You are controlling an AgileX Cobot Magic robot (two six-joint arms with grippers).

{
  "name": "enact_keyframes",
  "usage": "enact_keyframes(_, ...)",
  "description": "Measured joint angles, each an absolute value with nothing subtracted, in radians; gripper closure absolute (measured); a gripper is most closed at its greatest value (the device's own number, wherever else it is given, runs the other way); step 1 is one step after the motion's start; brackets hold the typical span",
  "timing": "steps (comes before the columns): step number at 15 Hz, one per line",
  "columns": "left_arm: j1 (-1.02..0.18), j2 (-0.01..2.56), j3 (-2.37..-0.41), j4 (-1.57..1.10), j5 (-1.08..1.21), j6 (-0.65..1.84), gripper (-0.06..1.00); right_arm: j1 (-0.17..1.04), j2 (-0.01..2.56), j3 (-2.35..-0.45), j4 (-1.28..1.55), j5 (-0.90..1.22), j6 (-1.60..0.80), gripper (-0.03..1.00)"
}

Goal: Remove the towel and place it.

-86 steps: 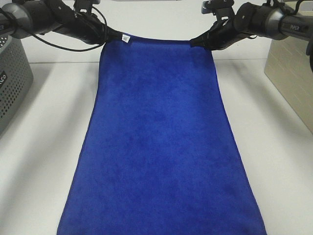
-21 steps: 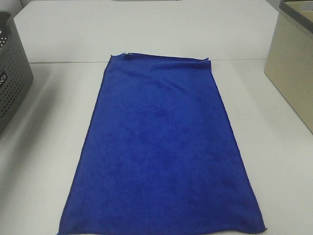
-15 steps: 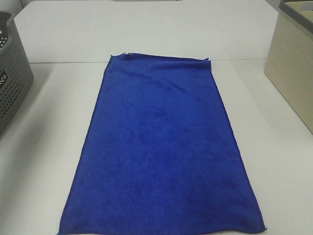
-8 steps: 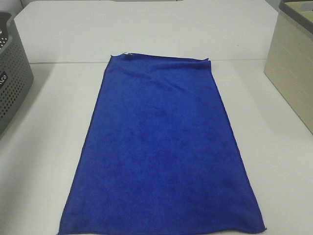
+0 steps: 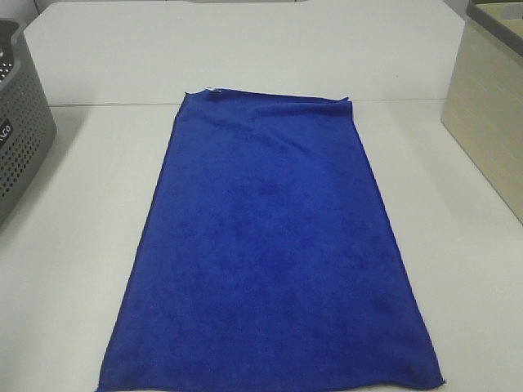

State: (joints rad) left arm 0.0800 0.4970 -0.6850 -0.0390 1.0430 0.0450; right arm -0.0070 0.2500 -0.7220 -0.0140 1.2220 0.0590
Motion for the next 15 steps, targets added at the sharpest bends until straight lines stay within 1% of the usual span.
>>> enact_keyframes(6, 0.08, 0.199, -0.526, -0.039, 1.052, 0.068, 0.22, -0.007, 0.087, -0.637, 0.0, 1.223, 0.036, 0.27)
enact_keyframes(10, 0.08, 0.036, -0.508, -0.039, 1.051, 0.077, 0.22, -0.007, 0.004, -0.62, 0.0, 1.224, -0.014, 0.27)
enact_keyframes(14, 0.08, -0.004, -0.507, -0.058, 1.051, 0.077, 0.22, -0.007, -0.005, -0.552, 0.0, 1.213, -0.04, 0.27)
enact_keyframes(15, 0.08, -0.004, -0.507, -0.059, 1.051, 0.077, 0.22, -0.007, -0.005, -0.544, 0.0, 1.181, -0.049, 0.27)
